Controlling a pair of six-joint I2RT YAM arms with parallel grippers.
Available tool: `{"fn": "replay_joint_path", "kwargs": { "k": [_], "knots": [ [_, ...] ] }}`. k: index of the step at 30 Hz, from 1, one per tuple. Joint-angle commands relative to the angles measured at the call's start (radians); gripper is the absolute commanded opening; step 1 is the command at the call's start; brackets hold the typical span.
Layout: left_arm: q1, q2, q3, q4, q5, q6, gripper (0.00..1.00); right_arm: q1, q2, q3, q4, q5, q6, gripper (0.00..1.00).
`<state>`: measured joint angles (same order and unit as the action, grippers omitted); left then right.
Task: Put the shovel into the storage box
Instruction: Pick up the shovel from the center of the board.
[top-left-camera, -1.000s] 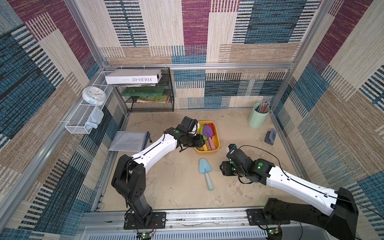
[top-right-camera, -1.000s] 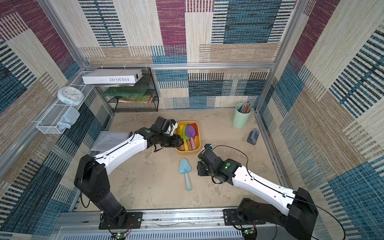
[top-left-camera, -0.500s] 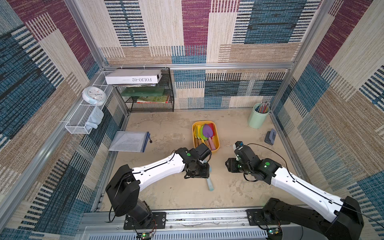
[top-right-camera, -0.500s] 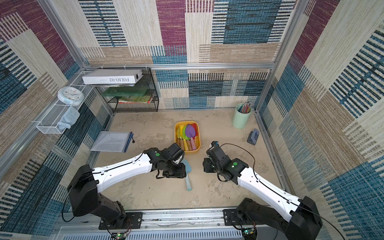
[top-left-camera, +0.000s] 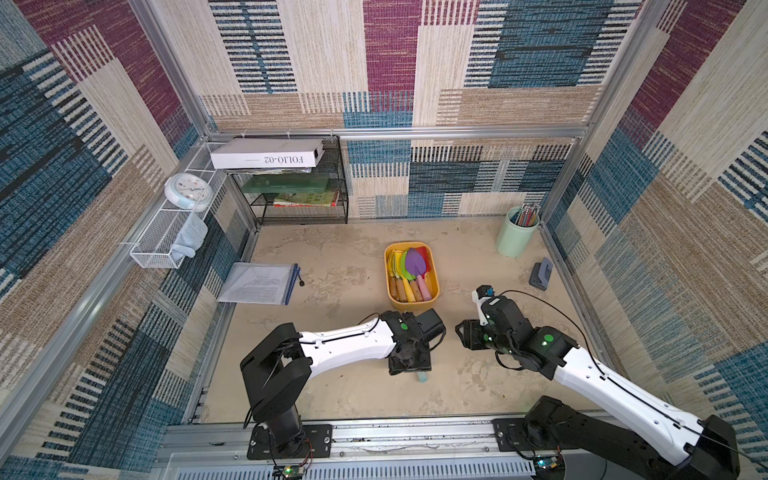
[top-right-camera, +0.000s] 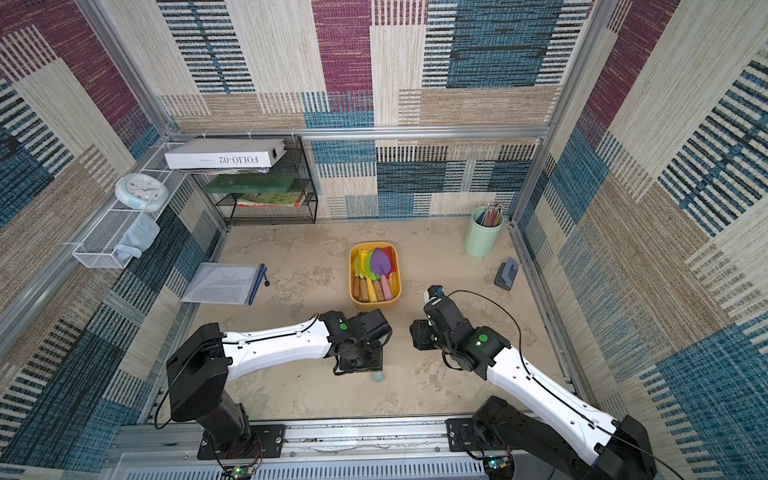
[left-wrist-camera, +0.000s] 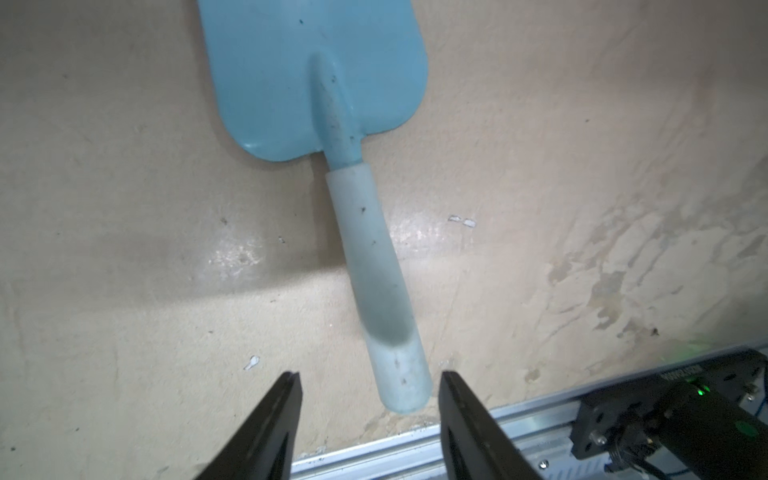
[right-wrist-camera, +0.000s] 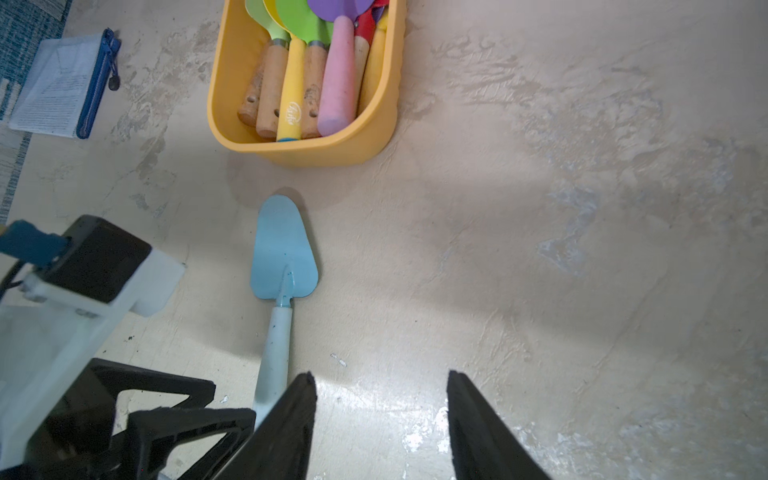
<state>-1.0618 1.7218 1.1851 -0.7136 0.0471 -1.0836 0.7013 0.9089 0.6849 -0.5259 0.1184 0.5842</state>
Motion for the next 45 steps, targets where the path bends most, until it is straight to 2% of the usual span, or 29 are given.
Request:
{"fn": "replay_joint_path", "kwargs": {
  "k": [1, 15, 20, 34, 40, 45],
  "knots": [
    [-0.003, 0.021, 0.006, 0.028, -0.036, -0.044, 0.57, -0.001, -0.018, -0.007, 0.017, -0.012, -0.008, 0.55],
    [-0.006, 0.126, 0.057, 0.039, -0.01, -0.029, 0.56, -0.002, -0.025, -0.019, 0.014, -0.013, -0.004, 0.55],
    [-0.006, 0.144, 0.052, 0.034, -0.009, -0.031, 0.53, -0.001, -0.029, -0.027, 0.013, -0.014, -0.001, 0.55],
    [-0.008, 0.133, 0.026, 0.026, -0.016, -0.04, 0.18, -0.002, -0.043, -0.03, 0.01, -0.014, 0.007, 0.55],
    [-0.021, 0.082, -0.014, 0.026, -0.036, -0.05, 0.0, -0.003, -0.057, -0.029, 0.006, -0.017, 0.012, 0.54],
    [-0.058, 0.024, 0.003, -0.03, -0.08, -0.022, 0.0, -0.002, -0.073, -0.031, 0.013, -0.034, 0.02, 0.54]
  ]
}}
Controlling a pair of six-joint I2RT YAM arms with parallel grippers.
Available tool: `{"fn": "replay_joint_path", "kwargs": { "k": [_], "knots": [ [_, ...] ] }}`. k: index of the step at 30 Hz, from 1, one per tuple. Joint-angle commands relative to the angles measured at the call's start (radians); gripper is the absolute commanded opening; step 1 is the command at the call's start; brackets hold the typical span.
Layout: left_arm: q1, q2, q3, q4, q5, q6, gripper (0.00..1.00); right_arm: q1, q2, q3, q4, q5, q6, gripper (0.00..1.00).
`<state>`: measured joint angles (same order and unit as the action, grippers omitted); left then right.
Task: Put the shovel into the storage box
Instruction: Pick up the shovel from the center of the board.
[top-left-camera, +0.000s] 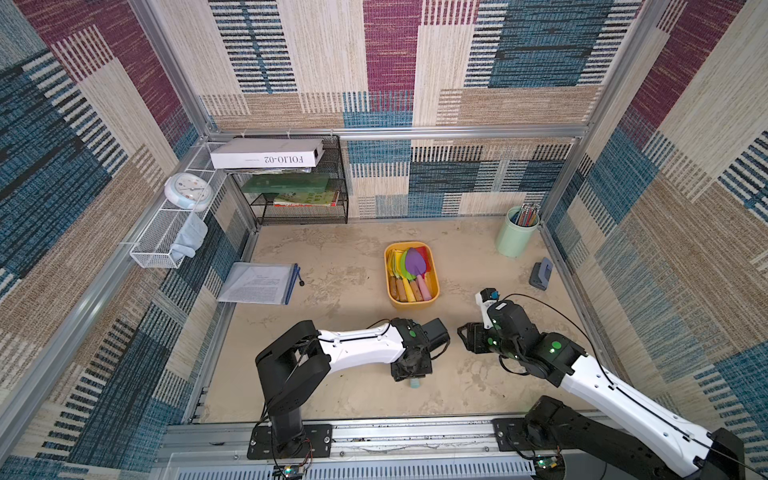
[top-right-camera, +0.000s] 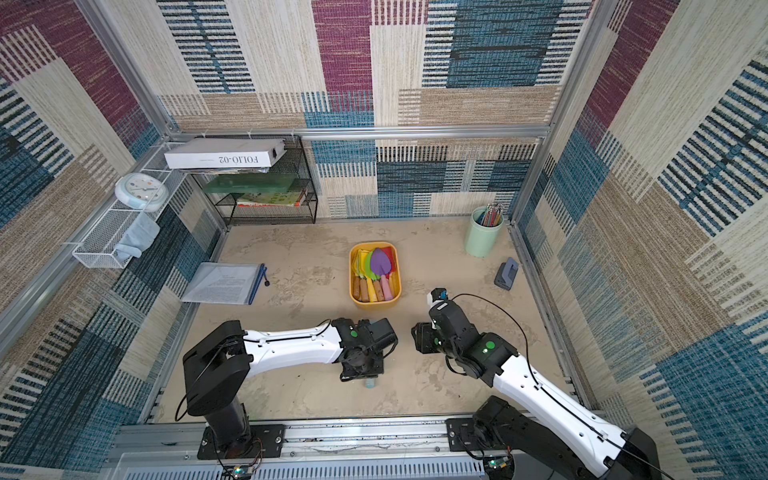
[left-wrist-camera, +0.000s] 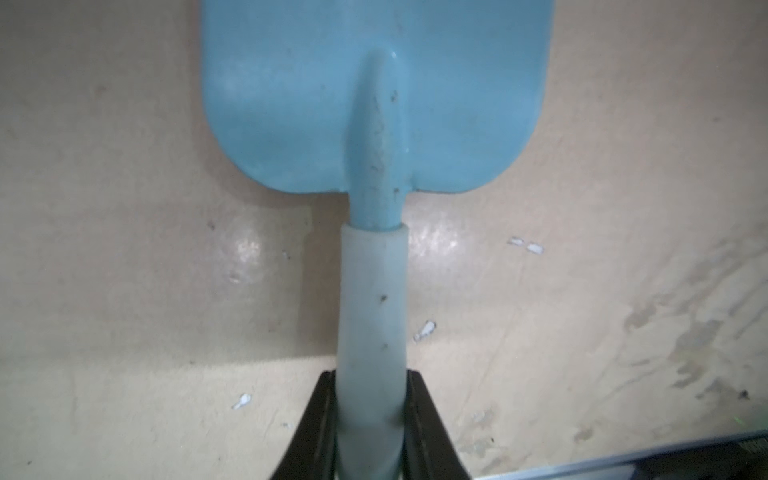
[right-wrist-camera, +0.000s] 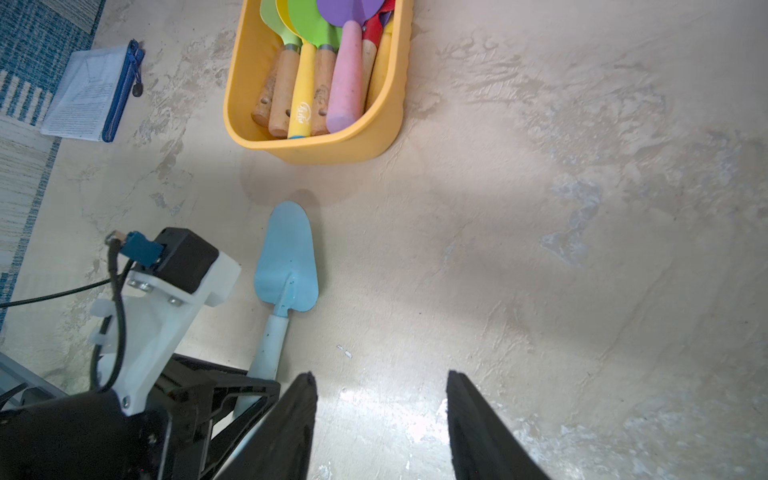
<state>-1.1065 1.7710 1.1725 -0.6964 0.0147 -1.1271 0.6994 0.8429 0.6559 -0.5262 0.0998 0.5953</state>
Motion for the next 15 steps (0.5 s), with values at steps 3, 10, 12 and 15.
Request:
{"fn": "replay_joint_path", "kwargs": {
  "k": [3, 10, 12, 15],
  "knots": [
    [-0.03, -0.058, 0.036, -0.075, -0.06, 0.049, 0.0, 0.0, -0.009, -0.004, 0.041, -0.042, 0.018, 0.54],
    [-0.033, -0.114, 0.081, -0.107, -0.065, 0.128, 0.0, -0.001, 0.005, 0.012, 0.138, -0.153, 0.016, 0.54],
    [-0.033, -0.12, 0.109, -0.123, -0.073, 0.161, 0.0, 0.0, 0.024, 0.033, 0.147, -0.171, 0.011, 0.54],
    [-0.031, -0.122, 0.144, -0.131, -0.077, 0.2, 0.0, 0.0, 0.059, 0.067, 0.151, -0.173, -0.002, 0.54]
  ]
}}
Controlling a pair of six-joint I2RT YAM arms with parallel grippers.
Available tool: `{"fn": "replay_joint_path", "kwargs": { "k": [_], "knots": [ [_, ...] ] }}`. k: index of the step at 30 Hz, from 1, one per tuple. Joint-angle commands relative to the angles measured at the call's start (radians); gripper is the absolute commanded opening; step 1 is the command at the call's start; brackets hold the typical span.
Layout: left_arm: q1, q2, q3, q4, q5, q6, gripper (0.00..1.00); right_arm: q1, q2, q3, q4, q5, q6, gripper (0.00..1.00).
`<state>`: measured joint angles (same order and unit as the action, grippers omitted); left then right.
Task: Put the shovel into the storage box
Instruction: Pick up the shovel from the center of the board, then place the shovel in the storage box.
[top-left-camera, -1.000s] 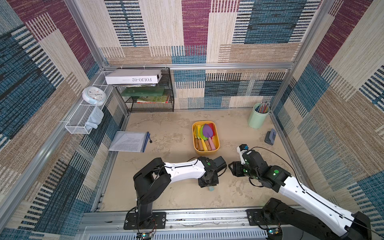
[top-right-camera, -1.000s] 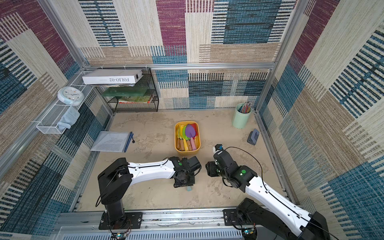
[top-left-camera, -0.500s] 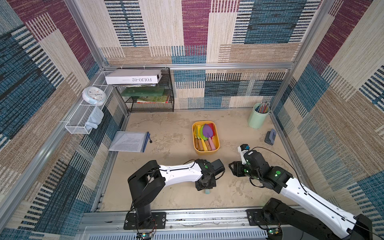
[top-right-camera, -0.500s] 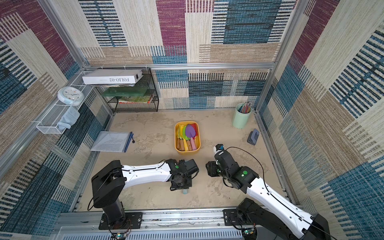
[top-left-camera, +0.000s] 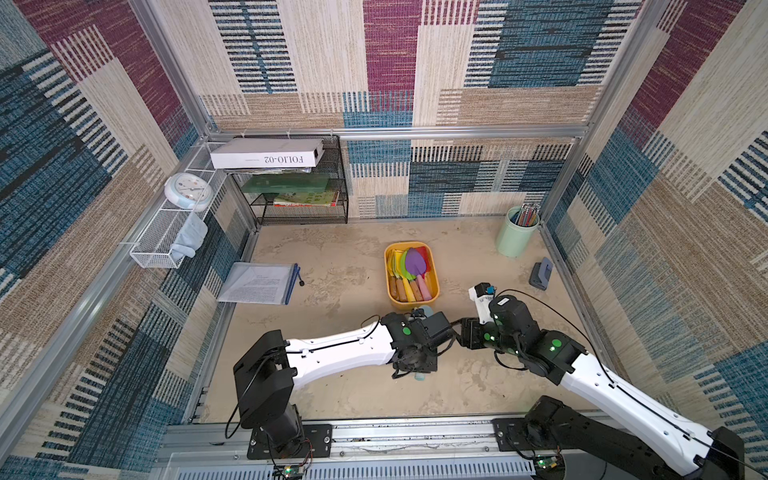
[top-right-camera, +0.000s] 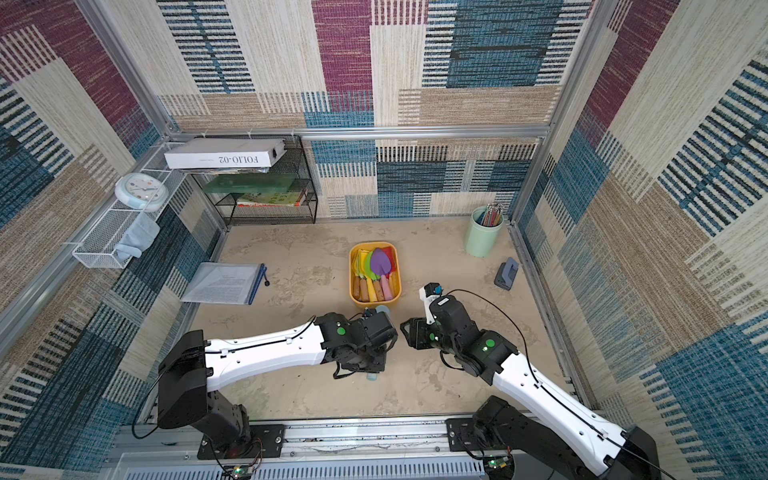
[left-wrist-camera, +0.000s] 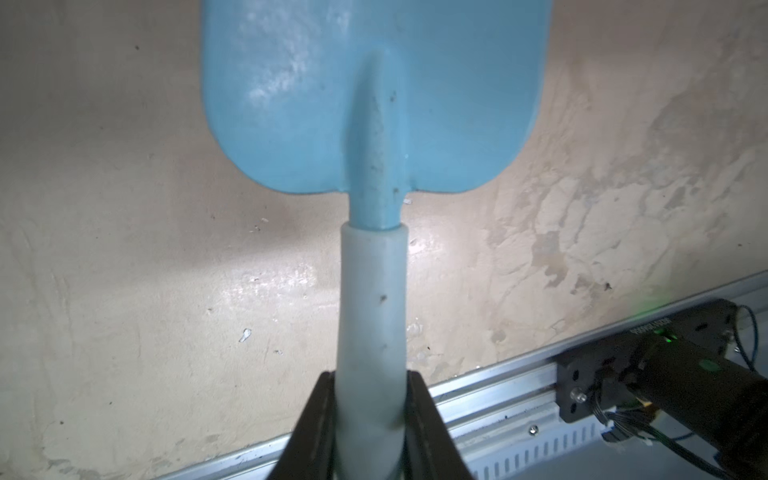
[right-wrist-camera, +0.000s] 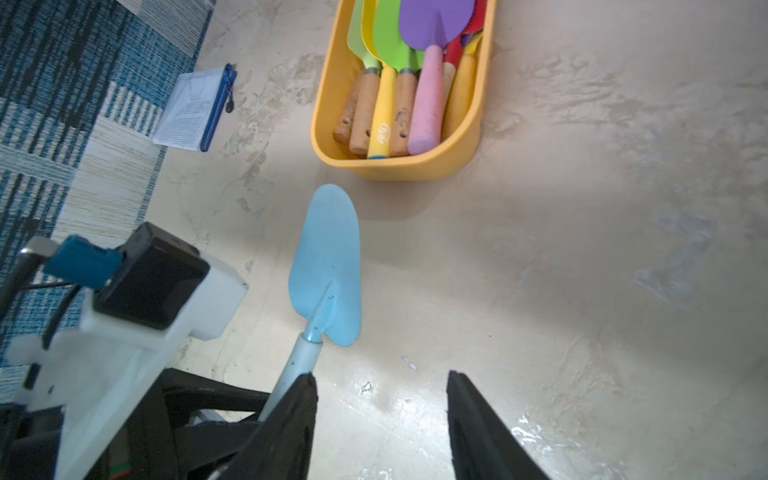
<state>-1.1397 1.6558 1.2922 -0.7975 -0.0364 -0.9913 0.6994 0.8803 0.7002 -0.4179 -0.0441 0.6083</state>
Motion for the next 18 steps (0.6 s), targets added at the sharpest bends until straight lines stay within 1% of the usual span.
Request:
{"fn": "replay_joint_path", "kwargs": {
  "k": [1, 5, 12, 15, 18],
  "knots": [
    [0.002, -0.007, 0.034, -0.033, -0.027, 0.073, 0.0, 0.0, 0.032, 0.029, 0.045, -0.031, -0.019, 0.54],
    [0.009, -0.002, 0.067, -0.038, -0.029, 0.098, 0.0, 0.0, 0.076, 0.047, 0.066, -0.045, -0.025, 0.54],
    [0.015, -0.019, 0.084, -0.03, -0.028, 0.112, 0.0, -0.001, 0.125, 0.055, 0.095, -0.05, -0.032, 0.54],
    [0.016, -0.025, 0.084, -0.016, -0.017, 0.112, 0.0, -0.001, 0.141, 0.06, 0.116, -0.063, -0.035, 0.51],
    [0.018, -0.036, 0.079, 0.004, -0.007, 0.109, 0.0, -0.001, 0.152, 0.063, 0.137, -0.081, -0.038, 0.45]
  ]
}}
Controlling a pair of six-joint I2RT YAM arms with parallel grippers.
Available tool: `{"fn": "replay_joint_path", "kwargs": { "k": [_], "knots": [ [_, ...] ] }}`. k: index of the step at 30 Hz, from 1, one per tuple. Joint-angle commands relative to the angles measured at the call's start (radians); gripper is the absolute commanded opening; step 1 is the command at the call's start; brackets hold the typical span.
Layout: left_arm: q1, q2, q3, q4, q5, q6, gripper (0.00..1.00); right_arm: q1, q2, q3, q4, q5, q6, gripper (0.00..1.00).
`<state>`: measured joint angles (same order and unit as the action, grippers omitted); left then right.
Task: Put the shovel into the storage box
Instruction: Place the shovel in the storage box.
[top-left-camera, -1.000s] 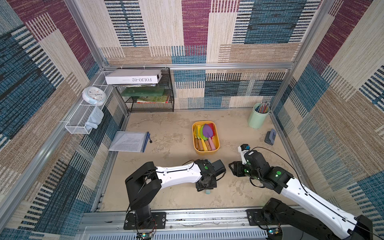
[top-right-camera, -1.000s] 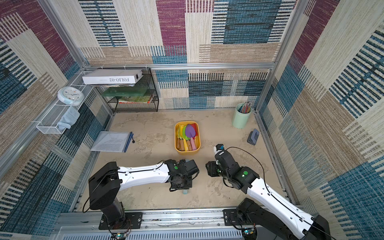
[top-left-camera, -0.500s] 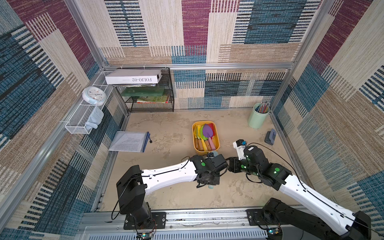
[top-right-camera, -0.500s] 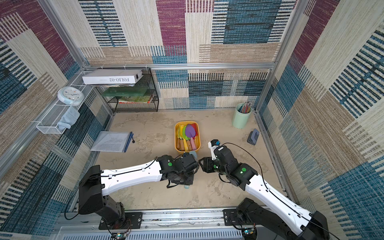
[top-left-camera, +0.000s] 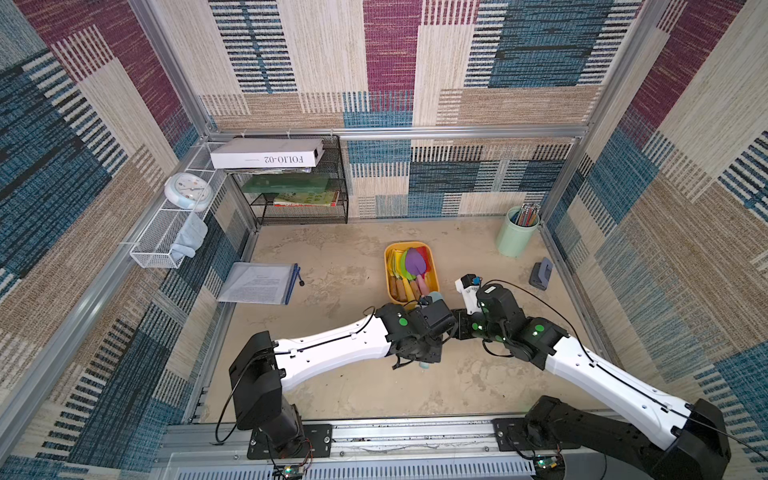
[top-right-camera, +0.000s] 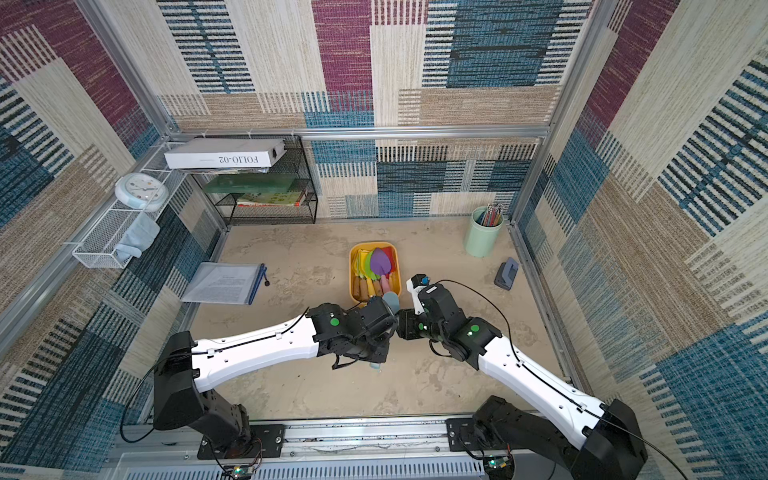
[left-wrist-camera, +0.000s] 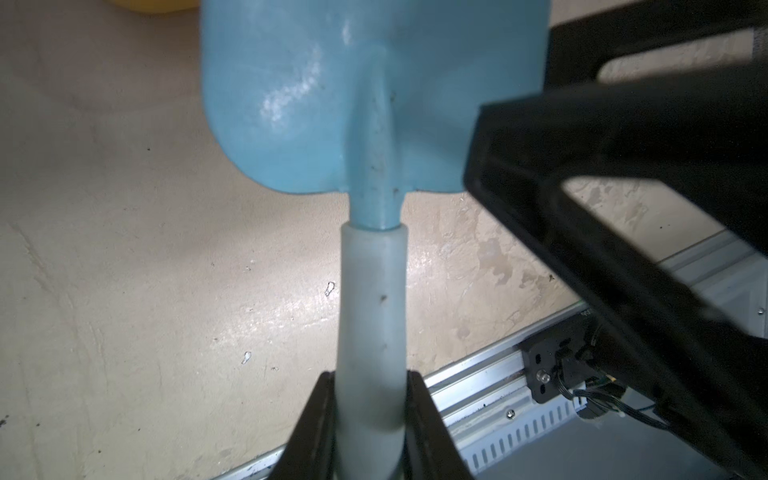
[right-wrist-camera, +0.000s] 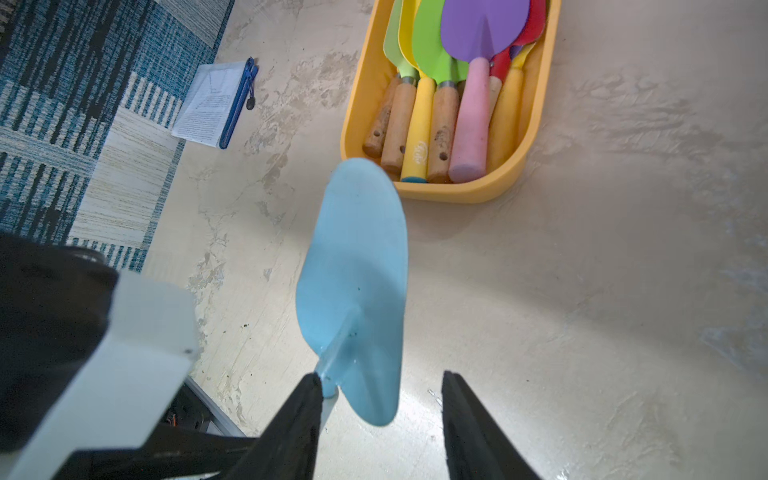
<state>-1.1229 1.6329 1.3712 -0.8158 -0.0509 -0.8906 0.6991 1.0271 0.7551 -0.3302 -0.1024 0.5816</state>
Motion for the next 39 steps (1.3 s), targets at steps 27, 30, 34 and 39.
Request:
{"fn": "replay_joint_path", "kwargs": {
  "k": [27, 30, 34, 39],
  "knots": [
    [0.002, -0.132, -0.075, 0.167, 0.025, -0.008, 0.26, -0.012, -0.025, 0.009, 0.109, -0.044, 0.004, 0.0],
    [0.001, -0.143, -0.075, 0.164, 0.014, -0.001, 0.43, -0.013, -0.024, 0.011, 0.111, -0.038, 0.004, 0.0],
    [0.003, -0.145, -0.057, 0.135, -0.005, 0.017, 0.6, -0.017, -0.015, 0.022, 0.107, -0.027, -0.003, 0.0],
    [0.003, -0.139, -0.031, 0.1, -0.017, 0.038, 0.64, -0.025, 0.018, 0.058, 0.097, -0.017, -0.023, 0.0]
  ]
}}
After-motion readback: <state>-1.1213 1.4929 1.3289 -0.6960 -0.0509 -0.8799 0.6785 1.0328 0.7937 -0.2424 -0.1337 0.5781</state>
